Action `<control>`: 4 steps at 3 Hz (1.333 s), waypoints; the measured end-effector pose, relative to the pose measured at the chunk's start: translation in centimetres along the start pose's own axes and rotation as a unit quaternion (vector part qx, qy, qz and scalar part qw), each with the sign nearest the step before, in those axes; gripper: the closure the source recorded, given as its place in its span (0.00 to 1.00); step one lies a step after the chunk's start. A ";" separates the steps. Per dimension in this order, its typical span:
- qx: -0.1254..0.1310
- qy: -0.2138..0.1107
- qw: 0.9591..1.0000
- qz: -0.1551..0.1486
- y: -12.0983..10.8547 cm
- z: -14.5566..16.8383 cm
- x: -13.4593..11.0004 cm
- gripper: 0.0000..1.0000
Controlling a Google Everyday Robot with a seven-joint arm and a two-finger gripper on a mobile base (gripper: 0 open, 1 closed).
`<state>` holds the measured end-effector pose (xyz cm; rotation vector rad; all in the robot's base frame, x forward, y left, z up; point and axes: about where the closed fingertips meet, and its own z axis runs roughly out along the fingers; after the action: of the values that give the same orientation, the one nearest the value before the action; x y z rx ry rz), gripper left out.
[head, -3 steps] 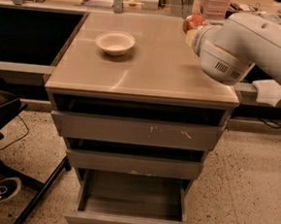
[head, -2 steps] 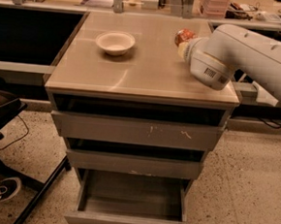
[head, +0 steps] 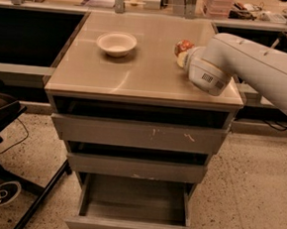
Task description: Pick coke can from bottom drawer and place on counter
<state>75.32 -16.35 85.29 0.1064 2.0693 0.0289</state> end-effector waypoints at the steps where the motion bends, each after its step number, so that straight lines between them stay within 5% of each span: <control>1: 0.000 0.000 1.000 0.000 0.0 0.0 0.0 0.58; 3: 0.000 0.000 1.000 0.000 0.0 0.0 0.0 0.12; 4: 0.000 0.000 1.000 0.000 0.0 0.0 0.0 0.00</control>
Offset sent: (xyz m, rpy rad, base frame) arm 0.0000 0.0000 0.0000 0.0000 0.0000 0.0000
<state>75.32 -16.34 85.30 0.1063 2.0691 0.0290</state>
